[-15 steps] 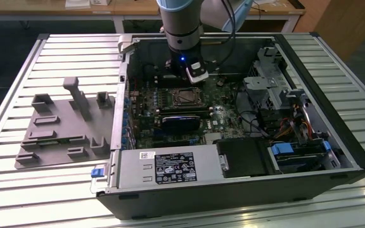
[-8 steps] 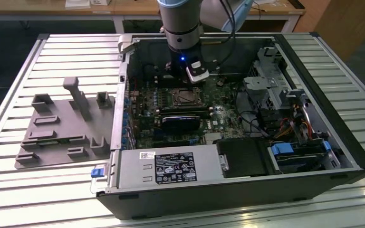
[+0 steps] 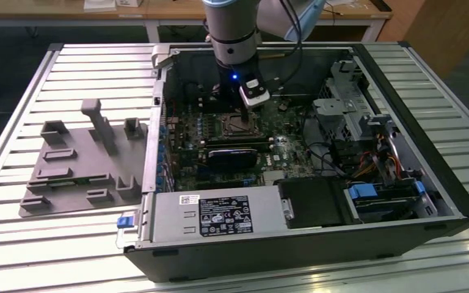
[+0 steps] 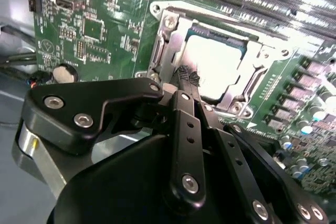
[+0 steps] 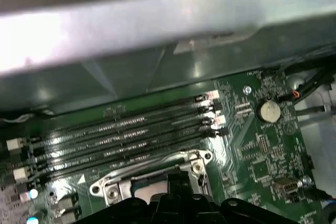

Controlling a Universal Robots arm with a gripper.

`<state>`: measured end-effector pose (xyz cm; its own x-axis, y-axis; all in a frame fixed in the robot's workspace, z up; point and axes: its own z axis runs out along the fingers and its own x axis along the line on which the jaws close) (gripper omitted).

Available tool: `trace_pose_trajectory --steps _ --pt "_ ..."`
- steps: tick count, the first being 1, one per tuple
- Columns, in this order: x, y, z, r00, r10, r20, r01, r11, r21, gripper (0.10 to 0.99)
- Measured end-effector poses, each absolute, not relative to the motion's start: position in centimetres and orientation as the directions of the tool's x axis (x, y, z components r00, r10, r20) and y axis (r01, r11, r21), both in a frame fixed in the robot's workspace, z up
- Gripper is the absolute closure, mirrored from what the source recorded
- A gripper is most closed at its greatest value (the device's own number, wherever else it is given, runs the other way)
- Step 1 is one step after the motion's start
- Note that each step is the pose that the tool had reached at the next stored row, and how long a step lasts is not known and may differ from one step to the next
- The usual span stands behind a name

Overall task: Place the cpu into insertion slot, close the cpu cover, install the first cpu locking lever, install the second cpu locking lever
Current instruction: 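Install the first cpu locking lever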

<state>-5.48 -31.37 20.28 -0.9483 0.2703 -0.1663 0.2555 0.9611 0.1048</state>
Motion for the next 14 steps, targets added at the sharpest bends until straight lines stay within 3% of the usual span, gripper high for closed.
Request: trace_pose_trajectory --steps 7,14 --pt "-5.49 -31.5 20.27 -0.948 0.27 -0.167 0.256 0.961 0.101 0.984" --pt "-5.42 -31.51 20.2 -0.955 0.267 -0.126 0.26 0.963 0.073 0.984"
